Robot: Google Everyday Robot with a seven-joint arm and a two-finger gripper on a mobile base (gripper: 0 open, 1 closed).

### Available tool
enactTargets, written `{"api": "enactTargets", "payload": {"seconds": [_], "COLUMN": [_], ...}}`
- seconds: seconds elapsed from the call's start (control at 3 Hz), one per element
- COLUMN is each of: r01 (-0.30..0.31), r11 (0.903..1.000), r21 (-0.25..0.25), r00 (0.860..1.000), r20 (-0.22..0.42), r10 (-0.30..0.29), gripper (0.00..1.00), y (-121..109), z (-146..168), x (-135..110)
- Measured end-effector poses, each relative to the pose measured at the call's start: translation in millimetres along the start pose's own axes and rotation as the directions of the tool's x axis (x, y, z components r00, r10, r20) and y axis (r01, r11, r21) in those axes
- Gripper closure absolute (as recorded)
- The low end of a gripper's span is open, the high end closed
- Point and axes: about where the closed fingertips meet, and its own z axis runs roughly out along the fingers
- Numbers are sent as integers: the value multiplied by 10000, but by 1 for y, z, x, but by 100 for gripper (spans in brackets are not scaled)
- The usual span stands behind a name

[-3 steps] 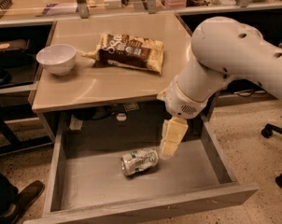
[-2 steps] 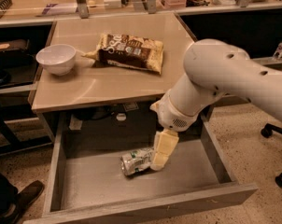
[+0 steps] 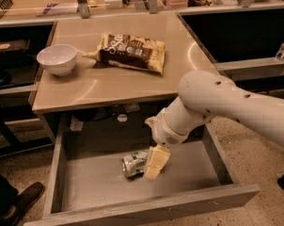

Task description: Pick 7up can from top drawer and place on counter

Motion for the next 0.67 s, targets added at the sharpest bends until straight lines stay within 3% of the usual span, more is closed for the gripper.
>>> {"api": "enactTargets", "payload": {"seconds": [0.67], "r01": [-92], "r11": [9995], "r21": [-287], "r00": [9981], "r20": [608], "r10": [109], "gripper": [0], "y": [-4], "z": [45], "x": [7]}}
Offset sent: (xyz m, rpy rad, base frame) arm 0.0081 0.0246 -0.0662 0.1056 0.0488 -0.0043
